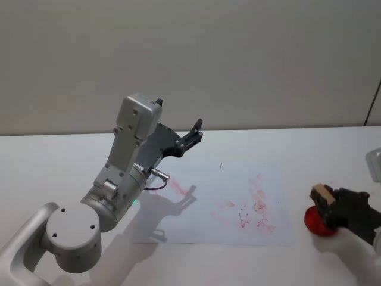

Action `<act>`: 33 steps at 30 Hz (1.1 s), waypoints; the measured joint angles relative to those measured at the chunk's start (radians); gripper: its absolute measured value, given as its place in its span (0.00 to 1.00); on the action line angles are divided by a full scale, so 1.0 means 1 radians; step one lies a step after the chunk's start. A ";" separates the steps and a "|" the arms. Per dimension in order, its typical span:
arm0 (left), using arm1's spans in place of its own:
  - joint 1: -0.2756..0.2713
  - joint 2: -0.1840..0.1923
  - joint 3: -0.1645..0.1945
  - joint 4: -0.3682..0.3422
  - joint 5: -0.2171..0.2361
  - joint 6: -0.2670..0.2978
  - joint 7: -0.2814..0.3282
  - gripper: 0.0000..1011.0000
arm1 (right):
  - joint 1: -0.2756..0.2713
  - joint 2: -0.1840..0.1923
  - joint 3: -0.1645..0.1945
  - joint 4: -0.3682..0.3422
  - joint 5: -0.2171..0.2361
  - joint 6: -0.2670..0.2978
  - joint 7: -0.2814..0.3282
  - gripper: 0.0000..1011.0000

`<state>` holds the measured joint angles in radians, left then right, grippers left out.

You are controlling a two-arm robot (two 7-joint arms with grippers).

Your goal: Use the one hand to pick up the stamp and affix it onto the A4 paper.

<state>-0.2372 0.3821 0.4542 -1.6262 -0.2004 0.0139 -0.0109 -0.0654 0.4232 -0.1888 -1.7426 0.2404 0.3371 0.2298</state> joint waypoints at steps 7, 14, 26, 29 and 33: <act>0.000 0.000 0.000 0.000 0.000 0.000 0.000 0.99 | 0.031 -0.019 -0.006 -0.025 0.012 -0.027 0.038 0.22; 0.000 0.000 0.000 0.000 0.000 0.000 0.000 0.99 | 0.073 -0.056 -0.028 -0.028 0.019 -0.035 0.096 0.22; 0.000 0.000 0.000 0.000 0.000 0.000 0.000 0.99 | 0.127 -0.107 -0.081 0.050 -0.037 0.006 0.185 0.22; 0.000 0.000 0.000 0.000 0.000 0.000 0.000 0.99 | 0.138 -0.119 -0.097 0.085 -0.073 0.015 0.203 0.22; 0.000 0.000 0.000 0.000 0.000 0.000 0.000 0.99 | 0.150 -0.132 -0.114 0.123 -0.104 0.020 0.215 0.22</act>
<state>-0.2372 0.3821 0.4542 -1.6262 -0.2004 0.0139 -0.0109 0.0844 0.2912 -0.3027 -1.6197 0.1366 0.3572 0.4452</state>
